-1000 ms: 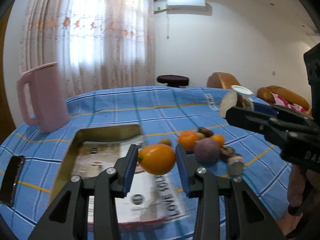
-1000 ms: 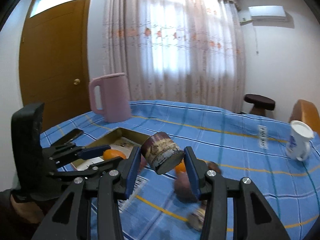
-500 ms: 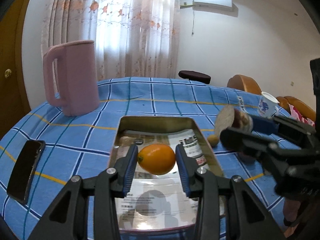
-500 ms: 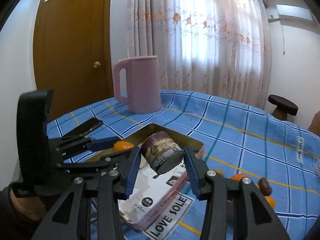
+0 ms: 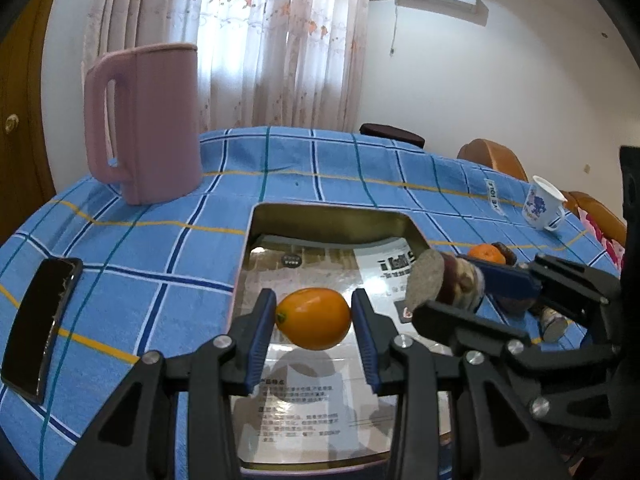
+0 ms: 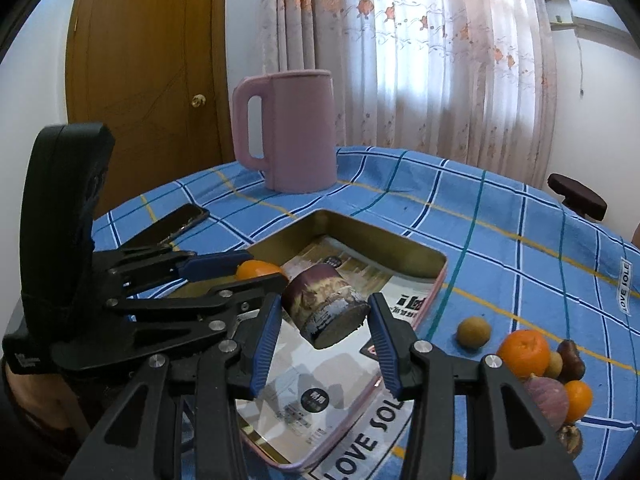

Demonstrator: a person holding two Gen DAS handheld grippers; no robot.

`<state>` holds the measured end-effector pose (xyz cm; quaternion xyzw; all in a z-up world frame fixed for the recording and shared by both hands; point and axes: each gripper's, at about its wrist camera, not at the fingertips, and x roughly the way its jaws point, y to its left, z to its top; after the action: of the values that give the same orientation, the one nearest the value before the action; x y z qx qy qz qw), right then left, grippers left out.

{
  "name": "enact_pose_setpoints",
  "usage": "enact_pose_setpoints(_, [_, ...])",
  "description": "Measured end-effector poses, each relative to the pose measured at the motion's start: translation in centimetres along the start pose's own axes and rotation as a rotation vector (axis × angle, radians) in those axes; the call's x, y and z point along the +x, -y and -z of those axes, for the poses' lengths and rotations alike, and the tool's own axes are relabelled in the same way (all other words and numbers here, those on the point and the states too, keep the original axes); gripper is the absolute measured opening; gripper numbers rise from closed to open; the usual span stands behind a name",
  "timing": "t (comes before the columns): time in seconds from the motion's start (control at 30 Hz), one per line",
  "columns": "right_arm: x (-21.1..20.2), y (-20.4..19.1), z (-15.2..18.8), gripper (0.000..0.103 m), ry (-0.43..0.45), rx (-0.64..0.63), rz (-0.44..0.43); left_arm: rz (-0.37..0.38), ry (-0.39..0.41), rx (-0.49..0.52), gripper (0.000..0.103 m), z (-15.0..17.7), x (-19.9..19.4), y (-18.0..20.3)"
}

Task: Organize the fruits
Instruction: 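Open both grippers to drop the orange and snack roll into the tin, then grasp a second wrapped snack roll with the right gripper while the left gripper grasps the purple fruit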

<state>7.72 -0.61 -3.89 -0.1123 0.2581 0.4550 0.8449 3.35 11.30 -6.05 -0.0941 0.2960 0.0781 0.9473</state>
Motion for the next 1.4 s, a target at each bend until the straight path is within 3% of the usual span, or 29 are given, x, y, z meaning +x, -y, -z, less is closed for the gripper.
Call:
enact_pose_setpoints(0.37, [1.4, 0.0, 0.5, 0.048, -0.054, 0.0, -0.013, -0.037, 0.008, -0.006, 0.042, 0.0, -0.3, -0.5])
enact_pose_setpoints(0.47, [0.9, 0.3, 0.5, 0.057, -0.034, 0.014, 0.0, -0.047, 0.026, -0.007, 0.051, -0.2, -0.9, -0.6])
enact_pose_setpoints(0.53, [0.4, 0.4, 0.5, 0.063, -0.014, 0.023, 0.013, -0.076, 0.05, -0.01, 0.071, -0.3, -1.6, -0.6])
enact_pose_setpoints(0.63, [-1.4, 1.0, 0.4, 0.063, 0.022, 0.034, 0.042, -0.062, 0.082, -0.008, 0.084, -0.6, -2.6, 0.0])
enact_pose_setpoints(0.83, [-7.2, 4.6, 2.6, 0.063, 0.052, 0.065, 0.205, 0.022, 0.104, 0.061, 0.085, -0.7, -3.4, 4.1])
enact_pose_setpoints(1.0, [-10.5, 9.1, 6.2, 0.063, -0.006, 0.161, 0.348, 0.093, 0.068, 0.13, 0.085, -0.4, -2.4, 8.4])
enact_pose_setpoints(1.2, [-10.8, 11.8, 8.4, 0.063, -0.063, 0.249, 0.34, 0.133, 0.03, 0.195, 0.085, 0.0, -1.3, 12.1])
enact_pose_setpoints(1.4, [-8.8, 11.5, 8.8, 0.063, -0.15, 0.233, 0.309, 0.141, 0.002, 0.215, 0.086, 0.2, -0.3, 13.5])
